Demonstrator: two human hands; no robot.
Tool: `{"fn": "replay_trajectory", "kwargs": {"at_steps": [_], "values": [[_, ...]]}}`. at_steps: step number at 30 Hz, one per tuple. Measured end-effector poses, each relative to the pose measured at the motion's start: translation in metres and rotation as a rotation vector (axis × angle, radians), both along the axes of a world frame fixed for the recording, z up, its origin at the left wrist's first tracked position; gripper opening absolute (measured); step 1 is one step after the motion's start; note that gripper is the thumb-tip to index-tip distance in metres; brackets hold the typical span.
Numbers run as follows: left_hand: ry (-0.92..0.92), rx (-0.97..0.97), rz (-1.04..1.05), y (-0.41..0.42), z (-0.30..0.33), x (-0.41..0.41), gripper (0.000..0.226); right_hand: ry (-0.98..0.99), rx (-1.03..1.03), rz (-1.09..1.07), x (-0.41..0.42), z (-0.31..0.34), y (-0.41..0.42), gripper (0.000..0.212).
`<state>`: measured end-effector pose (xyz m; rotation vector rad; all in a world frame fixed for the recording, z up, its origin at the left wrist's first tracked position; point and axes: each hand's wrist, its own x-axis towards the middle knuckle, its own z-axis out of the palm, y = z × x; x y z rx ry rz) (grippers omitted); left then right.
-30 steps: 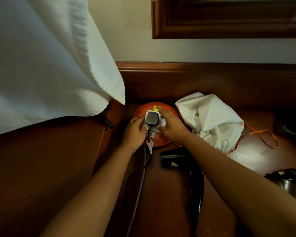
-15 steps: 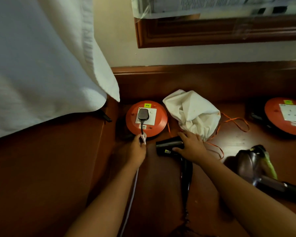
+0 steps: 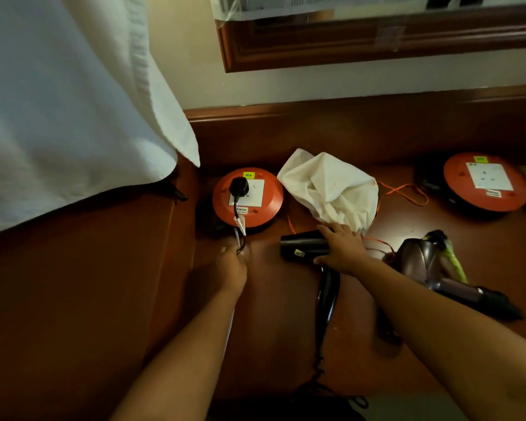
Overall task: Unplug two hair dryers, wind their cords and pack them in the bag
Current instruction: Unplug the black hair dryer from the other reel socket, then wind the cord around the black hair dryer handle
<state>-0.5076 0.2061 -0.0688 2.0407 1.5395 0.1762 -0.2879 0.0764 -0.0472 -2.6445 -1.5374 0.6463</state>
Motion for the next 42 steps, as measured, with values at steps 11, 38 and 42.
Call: {"fn": "replay_trajectory", "kwargs": {"at_steps": [11, 38, 42], "values": [[-0.476, 0.030, 0.015, -0.062, 0.042, -0.009, 0.020, 0.008, 0.041, -0.064, -0.005, -0.002, -0.015, 0.091], [0.072, 0.150, -0.222, -0.159, 0.003, -0.024, 0.048, 0.404, 0.371, -0.648, -0.068, 0.004, -0.131, 0.043], [-0.007, 0.026, -0.278, -0.173, 0.000, 0.001, 0.049, 0.686, 0.184, -0.899, -0.071, -0.013, -0.125, 0.052]]}}
